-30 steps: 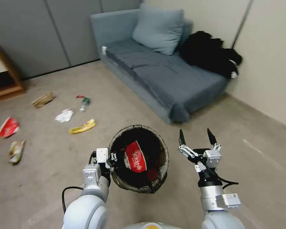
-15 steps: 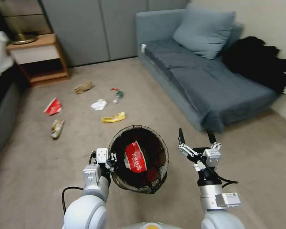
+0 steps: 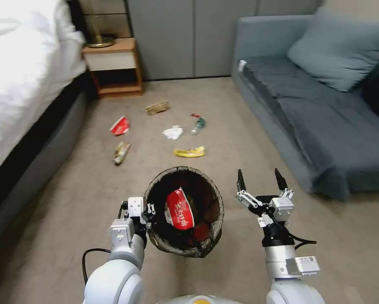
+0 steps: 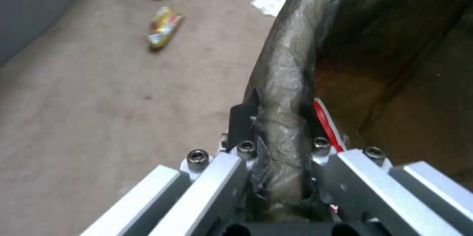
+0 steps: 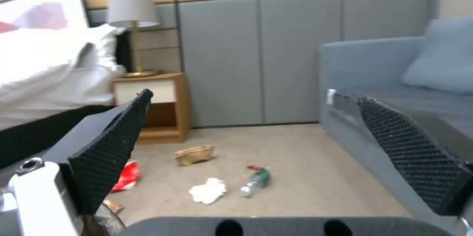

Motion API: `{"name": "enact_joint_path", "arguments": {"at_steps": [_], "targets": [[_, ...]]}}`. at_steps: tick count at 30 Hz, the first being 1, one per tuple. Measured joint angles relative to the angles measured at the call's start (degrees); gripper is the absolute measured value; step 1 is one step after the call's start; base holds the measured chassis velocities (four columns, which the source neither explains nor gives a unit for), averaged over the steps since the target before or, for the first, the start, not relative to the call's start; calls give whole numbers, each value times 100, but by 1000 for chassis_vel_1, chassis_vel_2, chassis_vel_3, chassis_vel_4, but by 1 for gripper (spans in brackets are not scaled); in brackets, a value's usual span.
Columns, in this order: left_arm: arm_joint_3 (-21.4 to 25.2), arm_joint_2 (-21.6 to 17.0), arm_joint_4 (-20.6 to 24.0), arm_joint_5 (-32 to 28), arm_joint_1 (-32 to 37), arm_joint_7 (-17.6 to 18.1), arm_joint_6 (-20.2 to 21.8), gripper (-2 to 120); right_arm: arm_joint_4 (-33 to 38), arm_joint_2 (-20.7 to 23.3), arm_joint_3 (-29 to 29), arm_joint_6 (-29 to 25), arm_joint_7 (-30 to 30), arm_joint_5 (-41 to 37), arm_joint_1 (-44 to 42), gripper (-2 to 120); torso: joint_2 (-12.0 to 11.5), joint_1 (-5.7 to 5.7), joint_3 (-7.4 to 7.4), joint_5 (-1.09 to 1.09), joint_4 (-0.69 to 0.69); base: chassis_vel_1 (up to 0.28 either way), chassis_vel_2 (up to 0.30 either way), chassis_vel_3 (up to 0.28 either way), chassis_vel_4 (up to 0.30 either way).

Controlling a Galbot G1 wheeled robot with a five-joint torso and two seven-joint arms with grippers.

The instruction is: Pick up the trash bin, then pick up the garbage from the floor and place it into the trash bin.

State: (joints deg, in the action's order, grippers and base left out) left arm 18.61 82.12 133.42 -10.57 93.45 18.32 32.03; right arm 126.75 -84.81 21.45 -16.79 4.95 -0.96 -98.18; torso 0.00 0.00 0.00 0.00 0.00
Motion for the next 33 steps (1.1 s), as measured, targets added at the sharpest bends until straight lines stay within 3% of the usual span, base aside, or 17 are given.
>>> {"name": "enact_joint_path", "arguments": {"at_steps": [9,33], "targets": [[-8,0,-120,78,-21,-64,-157,0,8,2,18,0,-15,-26,17,100,0,0,0,0,0,82,91,90,84],[-27,-28,-126,63,-34,-90,-164,0,-7,-20,45,-7,-53,-40,49,100,0,0,0,0,0,0,0,0,0]]}}
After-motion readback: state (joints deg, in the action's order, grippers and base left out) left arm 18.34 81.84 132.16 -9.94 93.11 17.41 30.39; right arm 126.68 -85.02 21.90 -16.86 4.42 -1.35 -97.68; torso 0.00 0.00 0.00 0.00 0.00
